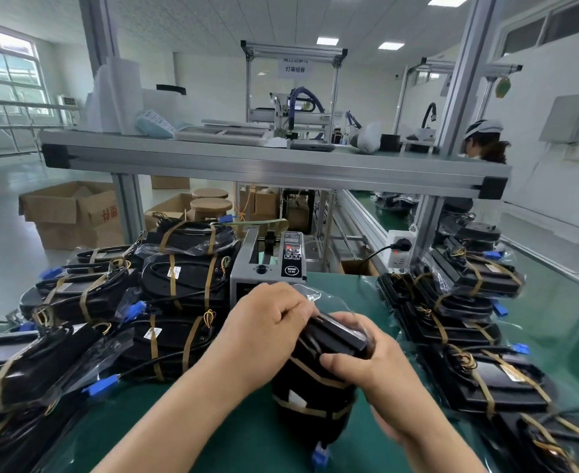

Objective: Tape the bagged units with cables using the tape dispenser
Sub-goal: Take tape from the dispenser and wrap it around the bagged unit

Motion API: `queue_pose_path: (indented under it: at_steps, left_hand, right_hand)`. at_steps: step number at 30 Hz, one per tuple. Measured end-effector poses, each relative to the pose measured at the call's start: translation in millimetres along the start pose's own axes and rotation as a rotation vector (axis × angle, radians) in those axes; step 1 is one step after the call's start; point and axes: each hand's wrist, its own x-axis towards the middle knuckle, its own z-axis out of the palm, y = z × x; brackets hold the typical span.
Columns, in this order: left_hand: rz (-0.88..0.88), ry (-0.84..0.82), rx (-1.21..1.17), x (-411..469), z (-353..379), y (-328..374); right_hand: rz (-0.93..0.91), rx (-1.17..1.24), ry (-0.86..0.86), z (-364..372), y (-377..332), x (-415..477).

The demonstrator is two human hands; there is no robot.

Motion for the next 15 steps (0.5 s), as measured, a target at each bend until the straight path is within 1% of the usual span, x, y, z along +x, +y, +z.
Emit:
queue_pose_path:
  at_steps: [2,4,6,7,9,11,13,15]
  left_hand:
    - [-0.007,-0.089,-0.036,11,-3,0]
    - [-0.016,-0.148,-0.098,18,-4,0]
    - [-0.077,-0.106,-0.225,23,-1,-4]
    - [-0.131,-0.036,-0.291,25,0,-8]
    - [-0.314,0.164,-0.404,28,2,-24]
    - [-0.564,0.330,-0.529,31,4,-47]
    - [-0.785,0.389,-0.653,33,10,-69]
    - [-0.931,0.364,-0.762,35,19,-83]
  right_hand:
    - [0.001,-0.015,-0.067,-2,-3,-2]
    - [0.006,-0.033,-0.099,-3,-5,-3]
    - [-0.005,-0.063,-0.116,-3,-6,-5]
    - [-0.013,-0.078,-0.110,-4,-5,-6]
    - [-0.010,-0.057,-0.044,-8,-3,-7]
    - [0.007,0.004,0.057,-12,3,-7]
    - [0.002,0.028,0.128,-12,7,-6]
    - [0.001,0.032,0.155,-8,8,-7]
